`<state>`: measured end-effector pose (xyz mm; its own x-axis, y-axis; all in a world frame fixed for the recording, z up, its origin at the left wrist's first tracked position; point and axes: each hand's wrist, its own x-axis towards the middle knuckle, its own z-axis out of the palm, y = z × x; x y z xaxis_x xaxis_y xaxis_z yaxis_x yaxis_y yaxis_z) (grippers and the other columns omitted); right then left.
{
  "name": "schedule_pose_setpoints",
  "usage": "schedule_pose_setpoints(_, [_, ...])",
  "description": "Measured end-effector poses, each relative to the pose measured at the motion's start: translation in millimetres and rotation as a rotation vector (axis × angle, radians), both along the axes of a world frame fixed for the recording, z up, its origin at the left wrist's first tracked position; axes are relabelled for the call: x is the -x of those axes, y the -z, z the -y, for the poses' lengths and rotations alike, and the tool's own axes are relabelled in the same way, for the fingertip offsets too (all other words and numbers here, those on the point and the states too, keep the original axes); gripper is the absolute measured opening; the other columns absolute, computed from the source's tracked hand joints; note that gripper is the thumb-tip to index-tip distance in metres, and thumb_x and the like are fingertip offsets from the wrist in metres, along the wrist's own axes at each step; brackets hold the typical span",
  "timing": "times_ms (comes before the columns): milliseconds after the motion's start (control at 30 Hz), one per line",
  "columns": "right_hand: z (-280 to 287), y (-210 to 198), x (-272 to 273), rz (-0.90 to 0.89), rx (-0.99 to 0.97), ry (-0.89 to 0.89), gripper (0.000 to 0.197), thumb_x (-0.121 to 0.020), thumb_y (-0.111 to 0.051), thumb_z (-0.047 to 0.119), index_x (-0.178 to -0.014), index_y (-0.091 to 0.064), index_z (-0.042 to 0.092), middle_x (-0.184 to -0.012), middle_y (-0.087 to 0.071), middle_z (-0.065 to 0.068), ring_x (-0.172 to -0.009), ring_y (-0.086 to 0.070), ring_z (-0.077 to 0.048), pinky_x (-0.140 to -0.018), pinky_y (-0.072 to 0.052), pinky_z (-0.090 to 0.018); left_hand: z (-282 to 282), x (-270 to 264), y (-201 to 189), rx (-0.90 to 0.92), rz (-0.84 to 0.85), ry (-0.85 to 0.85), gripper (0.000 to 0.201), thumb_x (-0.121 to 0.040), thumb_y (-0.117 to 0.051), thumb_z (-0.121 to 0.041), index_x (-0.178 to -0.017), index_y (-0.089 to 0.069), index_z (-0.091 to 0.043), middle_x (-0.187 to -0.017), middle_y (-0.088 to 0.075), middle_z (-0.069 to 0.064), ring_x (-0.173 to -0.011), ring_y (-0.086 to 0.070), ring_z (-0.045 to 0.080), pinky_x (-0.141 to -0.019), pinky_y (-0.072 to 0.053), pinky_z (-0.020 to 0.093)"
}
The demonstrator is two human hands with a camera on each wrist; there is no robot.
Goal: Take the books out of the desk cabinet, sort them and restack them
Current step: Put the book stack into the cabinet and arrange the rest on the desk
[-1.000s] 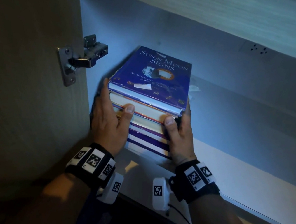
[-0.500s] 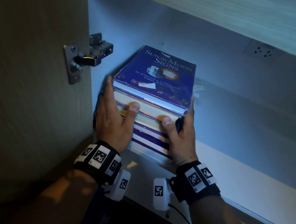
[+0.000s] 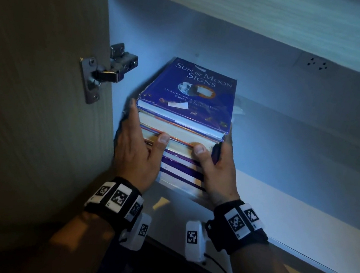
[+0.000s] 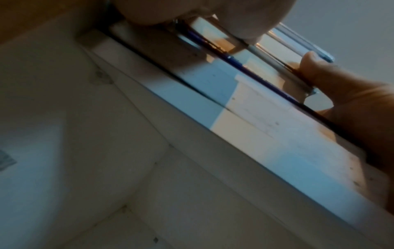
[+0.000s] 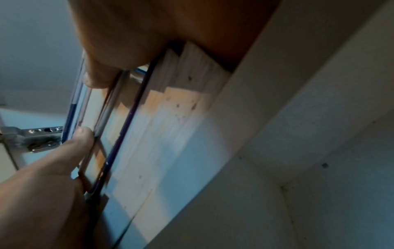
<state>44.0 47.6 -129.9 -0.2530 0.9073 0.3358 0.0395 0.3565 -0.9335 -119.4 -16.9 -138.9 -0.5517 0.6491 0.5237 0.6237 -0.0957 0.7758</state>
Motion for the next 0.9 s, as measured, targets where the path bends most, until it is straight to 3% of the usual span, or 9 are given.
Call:
schedule_pose_setpoints(100, [2.8,5.3,-1.5,0.071,-0.003,0.008,0.091,-0.078,-0.075,0.066,-0.153,-0.037,0.03,-0.145,-0.056,-0.003,-0.132,-0.057,-0.024,-0.108,-0.048,-0.055,-0.1,0.2,4.0,-0.029,0.03,-0.008,0.085,-0.09,-0.05,-0.056,-0.156,-0.001,-0.035,-0.152,-0.031,0.007,-0.138,-0.039,0.027,-0.107,-0.041,0.055])
schedule_pose_setpoints(200, [10.2,9.5,-2.1,0.082,-0.044,0.023,0.08,-0.081,-0.076,0.052,-0.149,-0.043,0.024,-0.141,-0.058,-0.001,-0.132,-0.057,-0.022,-0.109,-0.048,-0.053,1.2,-0.6,9.8,-0.078,0.029,-0.01,0.083,-0.091,-0.05,-0.053,-0.157,-0.004,-0.031,-0.15,-0.03,0.01,-0.137,-0.039,0.026,-0.106,-0.042,0.055])
schedule_pose_setpoints(467, [11.9,12.9,-2.0,0.083,-0.081,0.072,0.077,-0.08,-0.077,0.042,-0.148,-0.045,0.026,-0.144,-0.052,0.005,-0.136,-0.054,-0.018,-0.113,-0.045,-0.05,-0.4,-1.7,9.3,-0.049,-0.017,-0.022,0.084,-0.092,-0.044,-0.056,-0.158,0.0,-0.027,-0.151,-0.031,0.01,-0.135,-0.037,0.026,-0.11,-0.037,0.05])
schedule_pose_setpoints(600, [12.5,12.0,-3.3,0.106,-0.105,0.073,0.079,-0.084,-0.073,0.038,-0.154,-0.038,0.024,-0.147,-0.051,0.006,-0.139,-0.049,-0.018,-0.114,-0.043,-0.051,-3.5,-3.1,8.1,0.001,-0.026,-0.063,0.083,-0.092,-0.042,-0.056,-0.158,0.0,-0.027,-0.151,-0.032,0.01,-0.134,-0.037,0.03,-0.11,-0.034,0.052])
schedule_pose_setpoints(900, [8.9,15.1,-5.4,0.151,-0.101,0.047,0.078,-0.088,-0.07,0.041,-0.156,-0.033,0.027,-0.146,-0.054,0.002,-0.137,-0.052,-0.021,-0.112,-0.045,-0.052,-2.8,-2.1,10.4,-0.044,0.028,-0.035,0.074,-0.096,-0.042,-0.046,-0.157,-0.003,-0.032,-0.152,-0.03,0.004,-0.137,-0.034,0.026,-0.107,-0.038,0.058])
